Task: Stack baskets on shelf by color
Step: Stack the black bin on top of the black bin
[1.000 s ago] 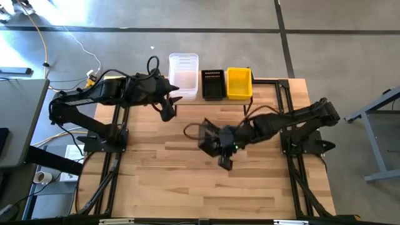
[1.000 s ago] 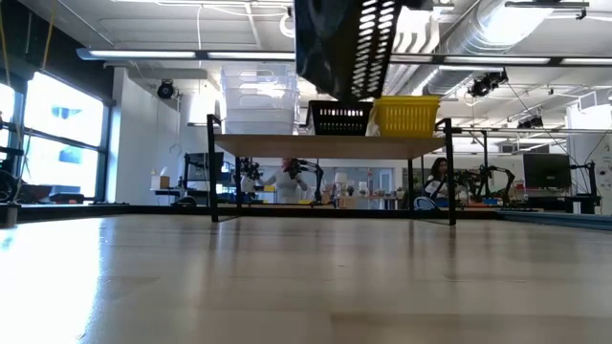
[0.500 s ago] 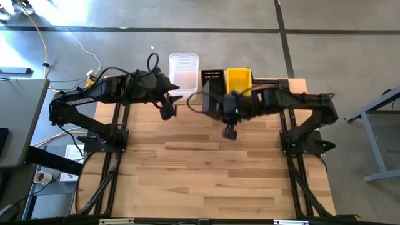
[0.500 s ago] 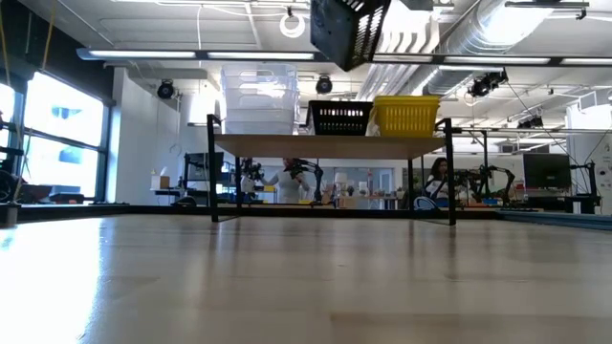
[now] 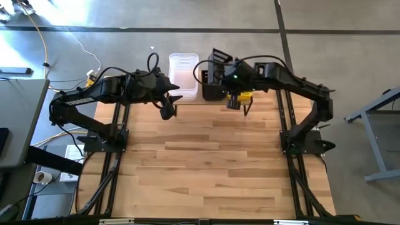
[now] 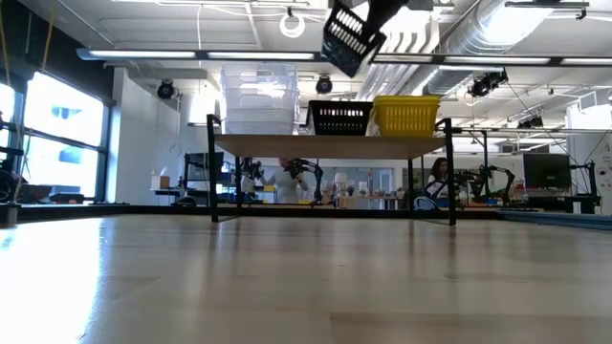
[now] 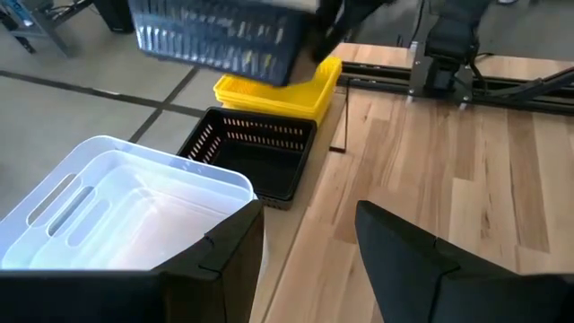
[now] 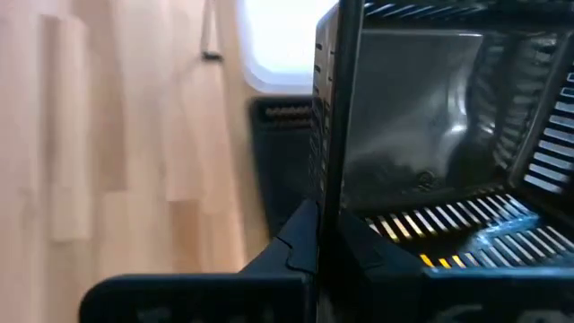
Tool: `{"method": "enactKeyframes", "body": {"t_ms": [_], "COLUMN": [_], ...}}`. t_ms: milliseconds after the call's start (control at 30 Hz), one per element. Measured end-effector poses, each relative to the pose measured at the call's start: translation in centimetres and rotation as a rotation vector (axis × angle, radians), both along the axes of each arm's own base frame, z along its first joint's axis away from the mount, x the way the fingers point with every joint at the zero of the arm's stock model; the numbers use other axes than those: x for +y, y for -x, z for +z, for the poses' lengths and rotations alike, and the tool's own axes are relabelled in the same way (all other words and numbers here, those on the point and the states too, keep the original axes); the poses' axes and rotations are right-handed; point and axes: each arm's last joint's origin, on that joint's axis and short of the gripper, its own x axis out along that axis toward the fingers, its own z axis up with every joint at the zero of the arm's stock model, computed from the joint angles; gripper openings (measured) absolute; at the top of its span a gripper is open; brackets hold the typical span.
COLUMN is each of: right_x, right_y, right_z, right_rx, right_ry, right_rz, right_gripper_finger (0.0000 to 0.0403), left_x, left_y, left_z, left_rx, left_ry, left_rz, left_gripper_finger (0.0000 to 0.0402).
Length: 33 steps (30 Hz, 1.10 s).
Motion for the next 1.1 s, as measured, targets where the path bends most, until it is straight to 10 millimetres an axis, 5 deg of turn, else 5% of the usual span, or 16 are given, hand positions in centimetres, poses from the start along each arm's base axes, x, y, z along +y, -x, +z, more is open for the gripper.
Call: {"method": "enactKeyframes", "body": {"t_ms": [1100], "right_x": [-2.9], "right_y": [-4.6], "right_z": [-7.3], "right_rx": [0.352], "right_ry": [-0.023], "right_rz": [0.063], "right_gripper_finger": [0.0000], "left_x": [0.1], "left_y": [0.1], "left_z": [0.0], "left_rx": [-0.017], "left_ry": [0.012], "left_rz": [0.071], "left_gripper_finger": [0.0167]}}
